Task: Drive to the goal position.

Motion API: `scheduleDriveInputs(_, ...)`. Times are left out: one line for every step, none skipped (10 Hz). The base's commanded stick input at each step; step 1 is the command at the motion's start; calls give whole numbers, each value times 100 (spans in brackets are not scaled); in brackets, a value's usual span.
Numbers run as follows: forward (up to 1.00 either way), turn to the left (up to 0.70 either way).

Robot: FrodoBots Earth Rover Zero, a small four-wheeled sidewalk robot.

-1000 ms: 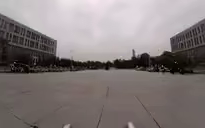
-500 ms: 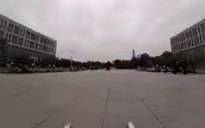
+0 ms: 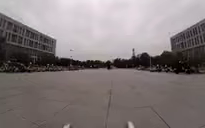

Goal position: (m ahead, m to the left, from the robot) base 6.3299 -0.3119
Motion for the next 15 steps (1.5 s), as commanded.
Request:
scheduleDriveInputs(70,0)
scheduleDriveInputs(70,0)
scheduleDriveInputs(70,0)
scheduleDriveInputs(70,0)
scheduleDriveInputs(70,0)
scheduleDriveInputs(70,0)
scheduleDriveInputs(70,0)
scheduleDriveInputs(70,0)
scheduleDriveInputs(70,0)
scheduleDriveInputs(70,0)
scheduleDriveInputs(70,0)
scheduleDriveInputs(70,0)
scheduleDriveInputs(70,0)
scheduleDriveInputs(70,0)
scheduleDriveInputs(70,0)
